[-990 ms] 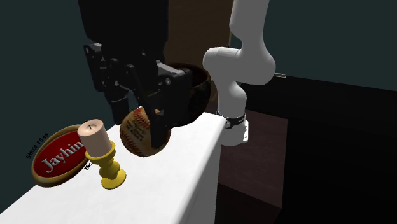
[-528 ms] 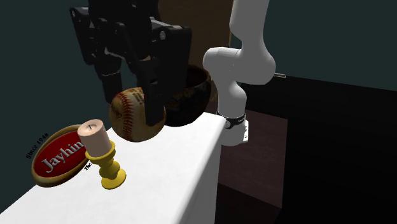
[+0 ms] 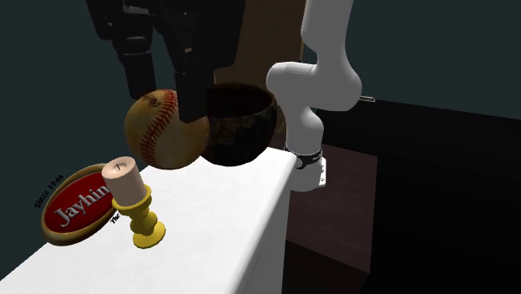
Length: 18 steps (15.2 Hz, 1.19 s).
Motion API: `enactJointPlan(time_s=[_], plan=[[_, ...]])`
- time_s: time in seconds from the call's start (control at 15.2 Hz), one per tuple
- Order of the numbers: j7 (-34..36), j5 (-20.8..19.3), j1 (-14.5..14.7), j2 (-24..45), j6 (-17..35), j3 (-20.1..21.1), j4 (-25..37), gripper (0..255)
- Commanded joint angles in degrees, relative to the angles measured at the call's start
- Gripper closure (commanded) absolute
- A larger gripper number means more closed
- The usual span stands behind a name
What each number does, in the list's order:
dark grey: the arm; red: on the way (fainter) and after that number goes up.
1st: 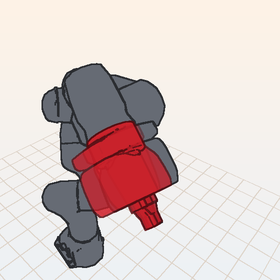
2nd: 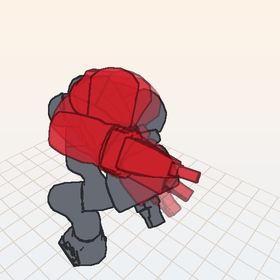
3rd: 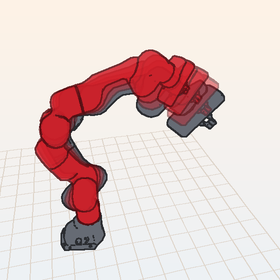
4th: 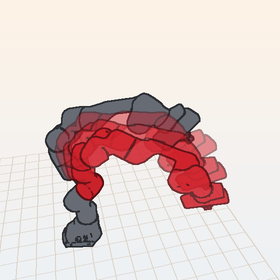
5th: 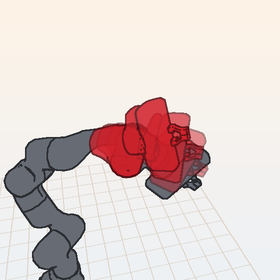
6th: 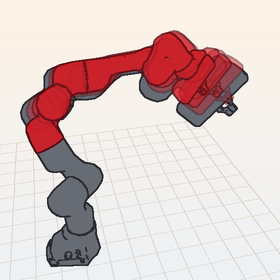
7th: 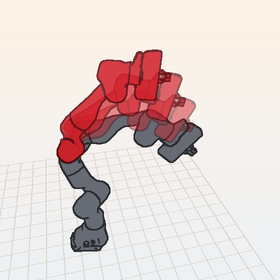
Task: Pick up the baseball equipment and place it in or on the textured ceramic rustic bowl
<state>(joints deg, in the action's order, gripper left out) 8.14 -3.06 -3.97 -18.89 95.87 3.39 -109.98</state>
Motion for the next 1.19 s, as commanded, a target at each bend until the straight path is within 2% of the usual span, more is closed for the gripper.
enactJointPlan(time_s=[0.0,0.2,0.59,0.66,0.73,1.12], plan=[[-0.2,0.0,-0.1,0.4,-1.7,-0.1,2.1,255],[-0.3,-0.1,-0.1,1.1,-4.0,0.0,5.1,255],[-4.0,-0.4,-1.0,-11.2,-5.9,-2.7,-5.0,255],[-3.3,-0.3,-0.8,-9.5,-5.3,-2.2,-3.9,255],[-3.3,-0.3,-0.8,-9.5,-5.3,-2.2,-3.9,0],[-3.9,5.3,-0.5,-6.4,5.3,-5.1,-12.1,0]])
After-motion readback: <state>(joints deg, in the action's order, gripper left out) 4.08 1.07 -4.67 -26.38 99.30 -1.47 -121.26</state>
